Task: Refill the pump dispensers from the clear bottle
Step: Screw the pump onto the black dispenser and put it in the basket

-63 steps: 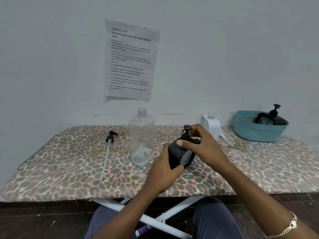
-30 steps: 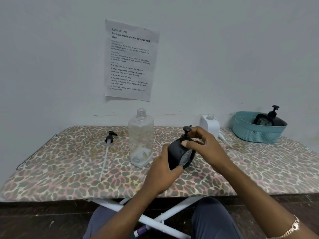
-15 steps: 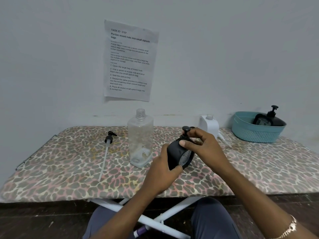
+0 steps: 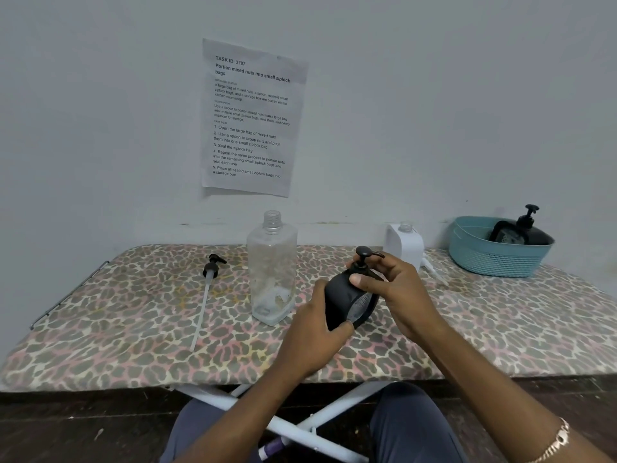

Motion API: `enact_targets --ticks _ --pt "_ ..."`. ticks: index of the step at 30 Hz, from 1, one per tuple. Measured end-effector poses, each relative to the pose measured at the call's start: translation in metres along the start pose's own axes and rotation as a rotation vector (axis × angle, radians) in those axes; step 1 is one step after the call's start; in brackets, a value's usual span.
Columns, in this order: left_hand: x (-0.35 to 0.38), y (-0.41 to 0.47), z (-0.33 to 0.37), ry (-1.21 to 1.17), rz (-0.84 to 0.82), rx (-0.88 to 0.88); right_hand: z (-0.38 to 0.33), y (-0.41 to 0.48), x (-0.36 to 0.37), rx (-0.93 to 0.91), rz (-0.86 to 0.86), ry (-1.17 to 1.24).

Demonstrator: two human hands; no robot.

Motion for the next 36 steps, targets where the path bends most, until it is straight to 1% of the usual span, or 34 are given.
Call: enact_targets --ticks 4,6,8,10,12,15,17,19,23,28,30,32,36 --pt "0.000 0.000 0.001 0.000 -0.007 0.006 -0.007 -0.004 0.005 -0.025 -0.014 0.018" --pt "-0.001 0.000 0.000 -0.010 -0.002 -0.003 -0.011 -0.005 0.007 -0.020 -0.080 0.032" --pt "-0.001 0.001 -0.001 -0.016 0.004 -0.005 -0.013 -0.005 0.008 -0.005 -0.154 -0.003" --pt "-0.001 0.001 -0.001 -0.018 0.004 -0.005 -0.014 -0.005 0.008 0.000 -0.183 -0.043" --pt "-0.001 0.000 -0.001 -0.022 0.005 -0.009 -0.014 -0.005 0.007 -0.009 -0.150 -0.041" --pt "-0.002 0.000 0.000 -0.038 0.007 -0.017 -0.011 -0.005 0.004 -0.024 -0.027 0.009" --pt "-0.002 0.000 0.000 -0.043 0.004 -0.018 -0.007 -0.006 0.001 -0.045 0.047 -0.012" --pt "-0.002 0.000 0.000 -0.044 0.005 -0.018 -0.006 -0.007 0.000 -0.063 0.081 -0.037" --pt "-0.001 0.000 0.000 -0.038 0.001 -0.016 -0.005 -0.004 -0.002 -0.053 0.069 -0.074" --pt "-0.001 0.000 0.000 -0.048 0.002 -0.011 -0.010 -0.007 0.005 -0.067 -0.089 -0.193" --pt "-0.001 0.001 -0.001 -0.047 0.003 -0.011 -0.013 -0.008 0.006 -0.069 -0.107 -0.198" --pt "0.000 0.001 -0.002 -0.043 0.005 -0.013 -0.013 -0.008 0.007 -0.075 -0.086 -0.182" --pt "0.000 0.001 -0.002 -0.042 0.005 -0.012 -0.014 -0.013 0.007 -0.106 0.045 -0.111"
Point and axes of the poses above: each hand's wrist, its own y-axis towards the middle knuckle, its own x-axis out of the palm, z = x × y, the point moved 5 cm from there along y, towards the middle knuckle, and after that the axes turned 5 degrees about y, right-handed, at the moved point
